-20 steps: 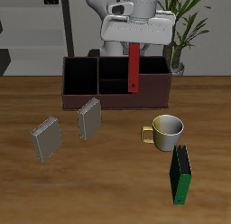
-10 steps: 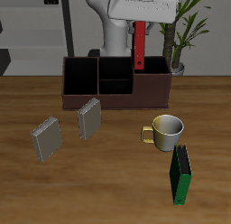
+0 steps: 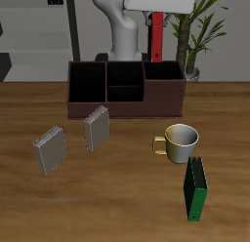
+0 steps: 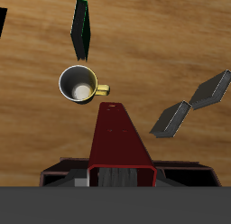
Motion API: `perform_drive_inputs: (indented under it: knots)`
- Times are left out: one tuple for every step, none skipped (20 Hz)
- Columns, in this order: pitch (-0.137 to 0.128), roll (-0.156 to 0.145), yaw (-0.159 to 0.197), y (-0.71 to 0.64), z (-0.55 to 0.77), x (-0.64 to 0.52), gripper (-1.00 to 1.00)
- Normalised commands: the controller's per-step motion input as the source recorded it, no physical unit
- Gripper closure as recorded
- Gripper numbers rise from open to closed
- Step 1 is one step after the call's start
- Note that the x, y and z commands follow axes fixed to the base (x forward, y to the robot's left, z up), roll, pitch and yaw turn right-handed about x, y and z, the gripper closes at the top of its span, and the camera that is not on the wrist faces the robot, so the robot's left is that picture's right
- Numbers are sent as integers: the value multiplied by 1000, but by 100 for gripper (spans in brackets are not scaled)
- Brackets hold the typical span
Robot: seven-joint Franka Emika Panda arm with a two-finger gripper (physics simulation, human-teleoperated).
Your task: Place the red book into the back desk caddy's right compartment
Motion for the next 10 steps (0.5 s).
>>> perform_drive_inputs:
  knots:
    - [-21,2,28,121,66,-359,100]
    - [26,-24,-43,-54,116,-248,100]
    - [36,24,-7,88,52,-299,100]
    - [5,-5,17,54,65,-297,100]
    - [-14,15,34,99,66,-316,100]
    - [46,-11,-18,61,-4,-317,100]
    - [12,-67,-8,-109,110,-117,100]
    - [22,-52,-28,-1,-13,-238,100]
    - [14,-14,-21,12,3,-252,100]
    - [28,-24,13,29,-41,-308,100]
